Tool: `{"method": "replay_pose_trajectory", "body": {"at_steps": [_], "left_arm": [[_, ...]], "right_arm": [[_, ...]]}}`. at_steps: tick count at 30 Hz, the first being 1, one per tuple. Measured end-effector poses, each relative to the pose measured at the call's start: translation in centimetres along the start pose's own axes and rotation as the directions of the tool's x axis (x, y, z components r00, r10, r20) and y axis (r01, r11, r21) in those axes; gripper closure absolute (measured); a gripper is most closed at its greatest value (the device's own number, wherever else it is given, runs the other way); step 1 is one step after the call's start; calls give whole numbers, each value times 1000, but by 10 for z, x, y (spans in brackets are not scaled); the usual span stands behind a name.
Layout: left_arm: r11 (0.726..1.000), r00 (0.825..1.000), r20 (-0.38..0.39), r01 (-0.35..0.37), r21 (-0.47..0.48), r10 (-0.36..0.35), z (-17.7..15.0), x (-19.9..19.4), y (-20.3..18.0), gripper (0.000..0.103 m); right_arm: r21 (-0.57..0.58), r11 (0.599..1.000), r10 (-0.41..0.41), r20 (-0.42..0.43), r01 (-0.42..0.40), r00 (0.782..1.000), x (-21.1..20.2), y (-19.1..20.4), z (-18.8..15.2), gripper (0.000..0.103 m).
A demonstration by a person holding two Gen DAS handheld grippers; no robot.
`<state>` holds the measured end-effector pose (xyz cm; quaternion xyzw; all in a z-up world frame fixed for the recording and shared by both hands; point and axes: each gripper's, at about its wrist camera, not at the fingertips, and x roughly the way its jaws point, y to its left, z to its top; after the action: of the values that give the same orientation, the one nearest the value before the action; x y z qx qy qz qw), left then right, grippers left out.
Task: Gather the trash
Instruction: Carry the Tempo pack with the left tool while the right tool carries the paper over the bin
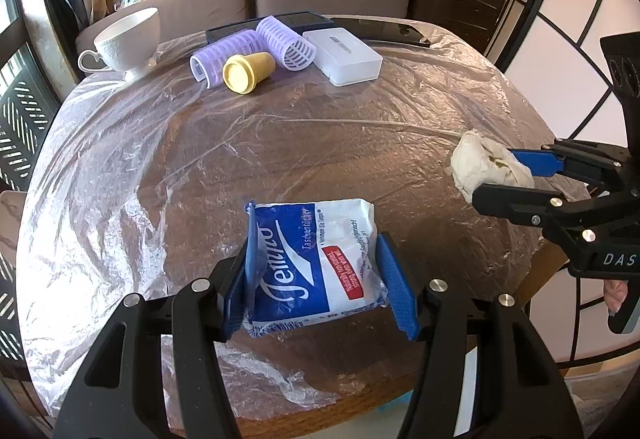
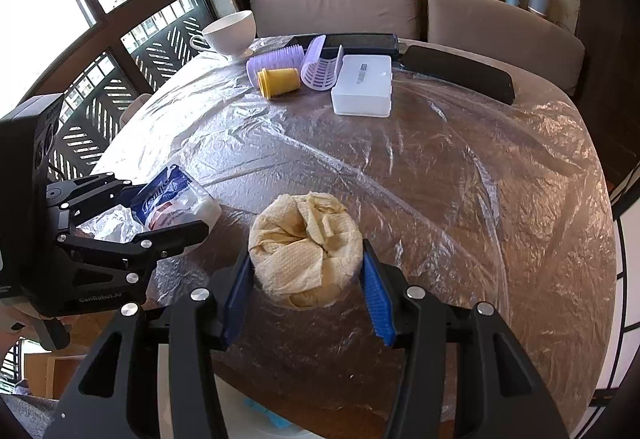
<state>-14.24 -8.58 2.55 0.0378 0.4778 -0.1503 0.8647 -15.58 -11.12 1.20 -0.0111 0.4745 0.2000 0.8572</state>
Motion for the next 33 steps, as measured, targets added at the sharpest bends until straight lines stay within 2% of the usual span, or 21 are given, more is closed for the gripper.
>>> {"method": "replay_pose_trajectory", "body": {"at_steps": [14, 33], "left_arm": [[1000, 1000, 6, 3, -3, -3, -8, -9, -5, 44], [1000, 1000, -10, 14, 16, -14, -37, -25, -20, 44]], "right_arm": [[12, 1000, 1, -2, -1, 1000, -11, 6, -17, 53], [5, 1000, 3, -15, -3, 1000, -27, 17, -44, 53]]}}
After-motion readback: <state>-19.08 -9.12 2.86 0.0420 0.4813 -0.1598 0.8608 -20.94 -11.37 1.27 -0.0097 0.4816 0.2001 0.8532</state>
